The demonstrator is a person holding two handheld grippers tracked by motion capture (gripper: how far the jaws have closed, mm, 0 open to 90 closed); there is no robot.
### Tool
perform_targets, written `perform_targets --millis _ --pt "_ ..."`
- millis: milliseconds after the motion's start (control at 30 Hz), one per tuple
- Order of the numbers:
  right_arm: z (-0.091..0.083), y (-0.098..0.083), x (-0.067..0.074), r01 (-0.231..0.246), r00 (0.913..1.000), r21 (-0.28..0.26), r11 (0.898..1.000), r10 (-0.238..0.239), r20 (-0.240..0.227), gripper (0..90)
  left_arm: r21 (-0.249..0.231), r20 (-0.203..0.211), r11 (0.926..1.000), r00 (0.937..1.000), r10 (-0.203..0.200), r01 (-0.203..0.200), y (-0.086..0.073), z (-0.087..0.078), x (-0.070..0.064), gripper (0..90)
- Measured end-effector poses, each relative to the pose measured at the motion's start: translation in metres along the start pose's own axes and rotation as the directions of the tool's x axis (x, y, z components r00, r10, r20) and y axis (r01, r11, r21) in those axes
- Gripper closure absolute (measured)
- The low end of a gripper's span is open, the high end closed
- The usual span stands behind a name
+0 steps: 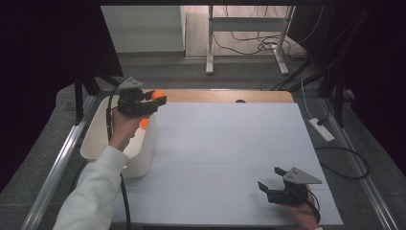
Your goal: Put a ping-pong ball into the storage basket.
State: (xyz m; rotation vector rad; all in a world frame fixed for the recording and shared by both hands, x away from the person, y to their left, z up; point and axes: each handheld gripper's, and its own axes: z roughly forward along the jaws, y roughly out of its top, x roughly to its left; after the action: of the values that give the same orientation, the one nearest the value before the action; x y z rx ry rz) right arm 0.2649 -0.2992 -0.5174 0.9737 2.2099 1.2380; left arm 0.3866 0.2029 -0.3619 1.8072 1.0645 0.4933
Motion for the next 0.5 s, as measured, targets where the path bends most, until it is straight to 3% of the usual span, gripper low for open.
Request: perform_targets --millis 500 --pt "0.001 0.0 0.0 0.002 1.0 0.002 1.0 -0.002 -0.002 15.1 0.015 -0.06 0.9993 0.9977 -0.033 0.034 -0.009 -0.005 0.019 50.7"
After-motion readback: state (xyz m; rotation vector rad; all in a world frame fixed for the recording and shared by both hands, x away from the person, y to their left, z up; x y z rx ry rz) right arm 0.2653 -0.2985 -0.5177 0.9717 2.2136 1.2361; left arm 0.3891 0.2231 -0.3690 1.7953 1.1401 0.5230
